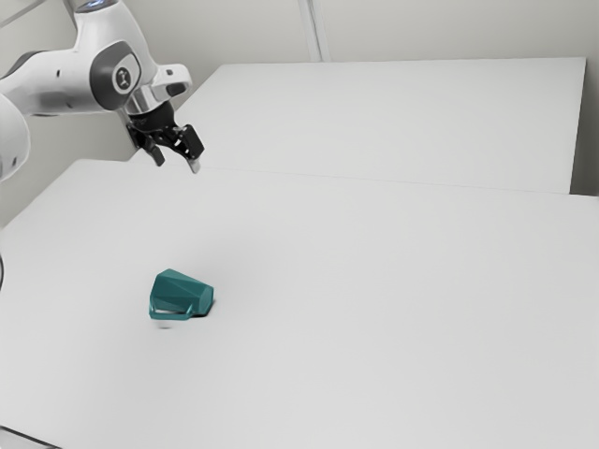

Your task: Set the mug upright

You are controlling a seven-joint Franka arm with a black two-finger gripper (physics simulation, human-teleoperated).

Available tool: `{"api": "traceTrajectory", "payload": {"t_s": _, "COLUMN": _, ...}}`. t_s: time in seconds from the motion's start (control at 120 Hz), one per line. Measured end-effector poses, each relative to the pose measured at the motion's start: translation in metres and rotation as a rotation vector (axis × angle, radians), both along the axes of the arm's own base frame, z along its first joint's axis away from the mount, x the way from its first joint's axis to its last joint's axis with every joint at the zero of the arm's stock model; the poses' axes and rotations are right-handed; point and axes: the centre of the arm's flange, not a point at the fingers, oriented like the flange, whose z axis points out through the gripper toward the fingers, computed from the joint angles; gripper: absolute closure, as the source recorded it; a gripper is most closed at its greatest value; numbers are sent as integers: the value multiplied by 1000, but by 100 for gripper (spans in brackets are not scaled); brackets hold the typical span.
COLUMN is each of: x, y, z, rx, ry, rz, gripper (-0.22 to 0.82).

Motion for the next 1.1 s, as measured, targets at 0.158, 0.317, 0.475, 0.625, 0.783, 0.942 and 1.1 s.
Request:
{"api": "traceTrajectory", "payload": {"t_s": 0.158, "x": -32, "y": 9, "z": 2, "rx": -103, "ry": -10, "rz": 8, "gripper": 0}}
{"api": "traceTrajectory", "payload": {"t_s": 0.317, "x": -62, "y": 39, "z": -27, "rx": -286, "ry": 65, "rz": 95, "gripper": 0}}
{"api": "traceTrajectory", "payload": {"t_s": 0.475, "x": -113, "y": 151, "z": -76, "rx": -411, "ry": 138, "rz": 338, "gripper": 0}}
{"api": "traceTrajectory", "payload": {"t_s": 0.625, "x": -154, "y": 240, "z": -126, "rx": -493, "ry": 175, "rz": 515, "gripper": 0}}
{"api": "traceTrajectory", "payload": {"t_s": 0.783, "x": -102, "y": 184, "z": -159, "rx": -550, "ry": 220, "rz": 345, "gripper": 0}}
{"api": "traceTrajectory", "payload": {"t_s": 0.942, "x": -105, "y": 195, "z": -193, "rx": -639, "ry": 233, "rz": 323, "gripper": 0}}
{"api": "traceTrajectory", "payload": {"t_s": 1.1, "x": -108, "y": 193, "z": -227, "rx": -748, "ry": 244, "rz": 290, "gripper": 0}}
